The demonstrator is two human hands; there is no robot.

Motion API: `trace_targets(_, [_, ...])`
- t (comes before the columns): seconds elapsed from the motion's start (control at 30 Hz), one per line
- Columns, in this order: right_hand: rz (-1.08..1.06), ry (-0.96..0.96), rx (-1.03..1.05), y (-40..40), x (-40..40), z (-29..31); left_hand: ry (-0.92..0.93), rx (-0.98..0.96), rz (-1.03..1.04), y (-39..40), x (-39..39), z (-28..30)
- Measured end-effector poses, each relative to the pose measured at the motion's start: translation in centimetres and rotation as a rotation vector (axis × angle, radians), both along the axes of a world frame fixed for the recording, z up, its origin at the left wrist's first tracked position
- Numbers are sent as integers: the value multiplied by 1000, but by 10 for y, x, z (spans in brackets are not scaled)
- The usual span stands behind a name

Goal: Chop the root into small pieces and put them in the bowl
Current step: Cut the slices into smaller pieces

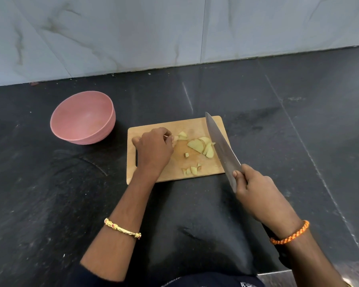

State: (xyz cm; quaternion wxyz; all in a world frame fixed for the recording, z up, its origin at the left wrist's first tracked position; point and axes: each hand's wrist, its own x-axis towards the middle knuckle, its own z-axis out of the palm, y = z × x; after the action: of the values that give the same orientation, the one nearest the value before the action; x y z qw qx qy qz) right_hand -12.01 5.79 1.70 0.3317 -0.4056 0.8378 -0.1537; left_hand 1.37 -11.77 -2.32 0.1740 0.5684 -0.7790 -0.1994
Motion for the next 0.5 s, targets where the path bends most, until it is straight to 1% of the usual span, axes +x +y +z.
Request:
trace_targets(0.1, [23,-24,16,-3,2,-1,157,162,-13,-6,5,3])
trace_targets(0.2, [33,-38,29,-4,2,-2,253,281,-25,-10,13,9])
trace_targets(0.27, [36,-41,29,-4,1,-1,263,256,1,-11,18,11])
trace_targets(0.33, [41,-44,27,-4,0,-1,242,182,40,-14,21,12])
trace_targets(0.4, [52,-42,28,-3,0,-1,192,154,50,-12,20,16])
trace_targets(0.43, [58,-40,27,-3,1,0,135,152,38,-10,19,18])
trace_targets(0.5, [62,-43,13,-3,1,0,-63,153,-22,-1,14,21])
